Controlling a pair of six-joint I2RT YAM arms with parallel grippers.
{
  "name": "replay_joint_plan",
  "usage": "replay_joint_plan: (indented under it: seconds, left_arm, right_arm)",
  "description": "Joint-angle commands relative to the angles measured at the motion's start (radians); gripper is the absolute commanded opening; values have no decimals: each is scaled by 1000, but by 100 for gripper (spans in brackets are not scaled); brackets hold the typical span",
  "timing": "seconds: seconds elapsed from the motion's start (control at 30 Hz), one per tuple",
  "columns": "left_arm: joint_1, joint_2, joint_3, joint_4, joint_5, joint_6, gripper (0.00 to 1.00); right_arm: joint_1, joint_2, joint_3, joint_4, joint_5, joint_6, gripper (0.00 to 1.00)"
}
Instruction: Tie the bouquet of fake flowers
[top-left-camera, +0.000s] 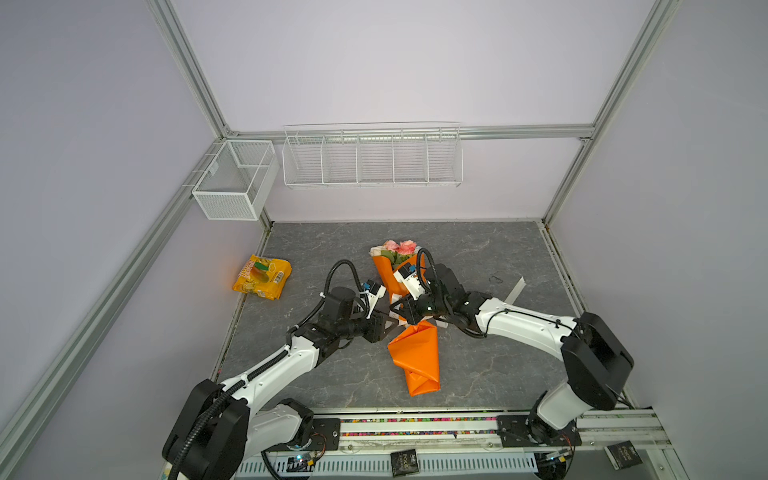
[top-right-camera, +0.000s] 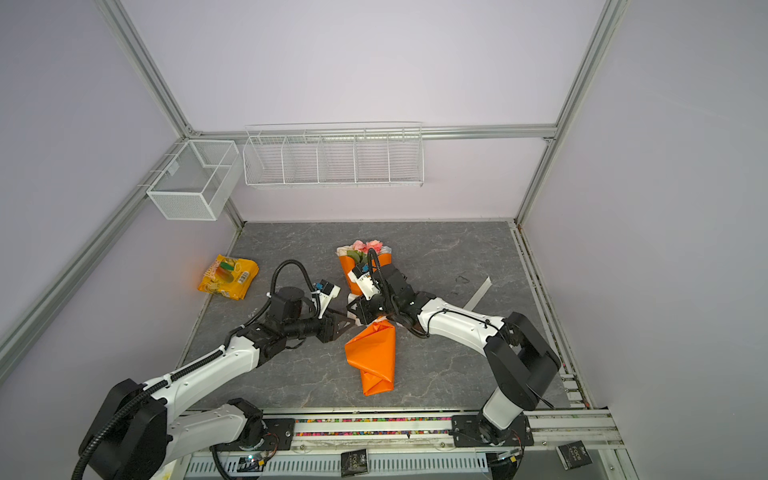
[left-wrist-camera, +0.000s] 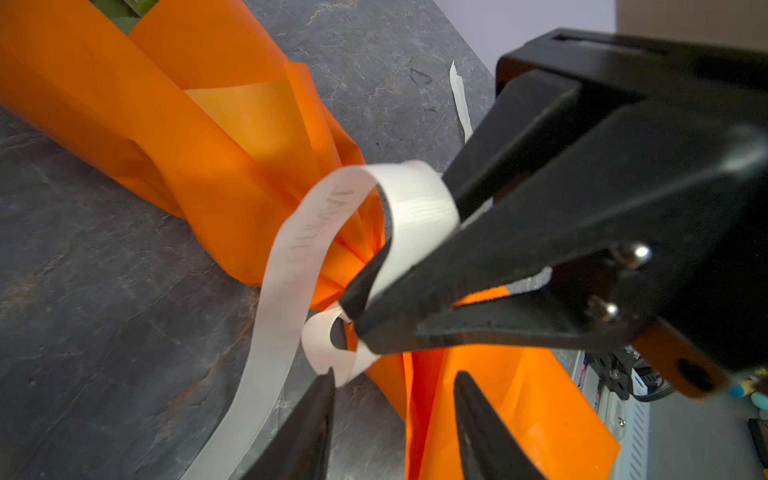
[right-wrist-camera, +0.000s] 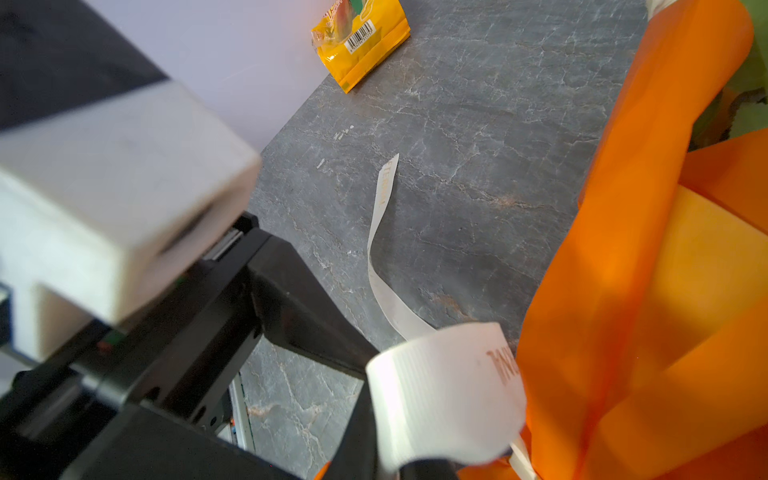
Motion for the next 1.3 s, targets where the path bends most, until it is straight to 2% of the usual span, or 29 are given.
replay_joint_plan:
  seconds: [0.0, 0.3, 0.33, 0.5, 0.6, 0.67, 0.77, 0.9, 1.0, 1.1, 1.27]
  left_arm:
    - [-10, 18, 0, 86, -3, 36, 48]
    - [-13, 52, 12, 133, -15, 49, 44]
    - [-13, 49, 12, 139, -18, 46, 39]
    - [-13, 68, 18, 151, -18, 37, 5]
    - [-13, 81, 30, 118, -10, 27, 0]
    - [-13, 84, 32, 114, -5, 20, 0]
    - [-13, 75, 49, 72, -12, 15, 0]
    - [-13, 41, 56, 61, -6, -8, 0]
    - [-13, 28, 52, 71, 2, -14, 0]
    - [-13, 29, 58, 57, 12, -34, 0]
    - [-13, 40, 67, 32, 12, -39, 0]
  right_arm:
    - [-5, 6, 3, 12, -29, 26, 13]
    - [-7, 12, 15, 2, -37, 44, 15]
    - [-7, 14, 18, -4, -38, 43, 15]
    - [-8, 13, 20, -3, -28, 42, 14]
    - [-12, 4, 24, -21, -10, 50, 15]
    - [-15, -19, 17, -25, 5, 62, 15]
    - [-30, -91, 9, -120, 83, 110, 27]
    - [-91, -239, -77, -308, 254, 281, 45]
    - [-163, -331, -175, -495, 378, 471, 47]
    - [-256, -388, -297, -567, 387, 698, 51]
    - [-331, -412, -403, -449, 369, 916, 51]
